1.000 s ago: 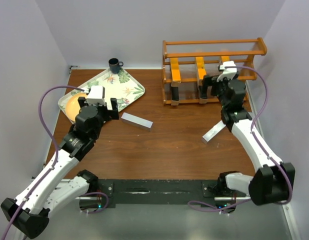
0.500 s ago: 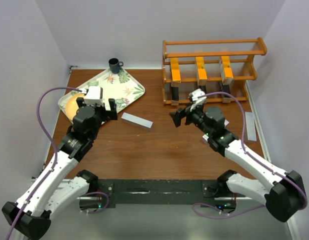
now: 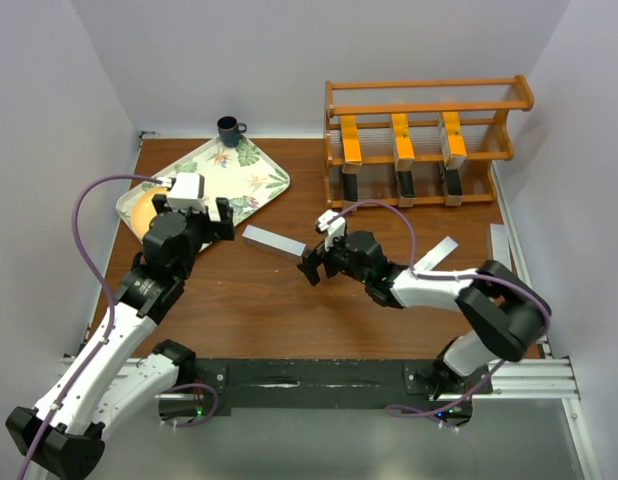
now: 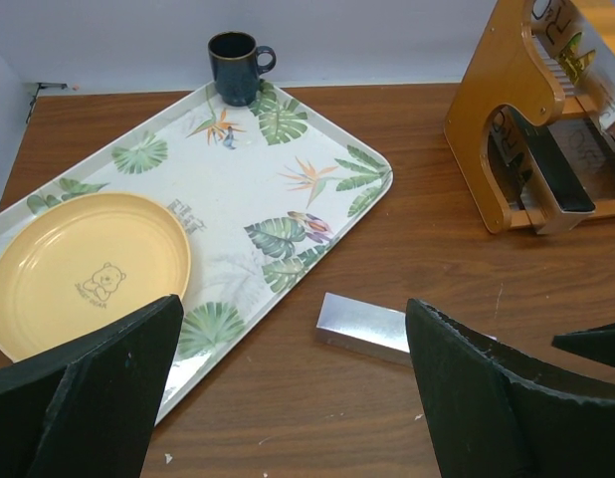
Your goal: Place and organize the toothpastes onto the shelf
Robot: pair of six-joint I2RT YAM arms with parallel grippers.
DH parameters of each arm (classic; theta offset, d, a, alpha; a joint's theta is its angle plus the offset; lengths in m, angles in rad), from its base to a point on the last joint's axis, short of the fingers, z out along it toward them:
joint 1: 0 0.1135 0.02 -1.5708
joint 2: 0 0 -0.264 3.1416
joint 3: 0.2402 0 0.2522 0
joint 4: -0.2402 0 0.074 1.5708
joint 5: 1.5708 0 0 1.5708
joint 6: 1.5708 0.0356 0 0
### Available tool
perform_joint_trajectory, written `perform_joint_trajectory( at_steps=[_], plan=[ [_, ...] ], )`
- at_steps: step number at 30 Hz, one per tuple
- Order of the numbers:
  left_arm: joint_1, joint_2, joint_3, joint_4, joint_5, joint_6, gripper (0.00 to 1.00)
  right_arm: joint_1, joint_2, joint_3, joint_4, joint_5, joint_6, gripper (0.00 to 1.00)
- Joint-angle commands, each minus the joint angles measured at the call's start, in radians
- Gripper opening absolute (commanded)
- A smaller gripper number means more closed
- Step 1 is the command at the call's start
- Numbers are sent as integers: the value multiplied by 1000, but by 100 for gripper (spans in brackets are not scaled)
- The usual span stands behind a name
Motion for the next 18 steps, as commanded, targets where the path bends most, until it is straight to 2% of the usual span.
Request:
perform_joint_trajectory(
  at_steps=[1,9,15,18],
  plan=[
    [12,-14,-9,53,48,31,100,3,103,71,146,34,-40,96],
    [12,-6,-8,53,65,38,100,3,307,224,102,-16,-77,90],
    [12,-5,-8,50,80,40,100,2,374,314,32,-73,-106,85],
    [12,-5,-8,50,91,40,100,3,378,317,20,-105,-99,78]
  ],
)
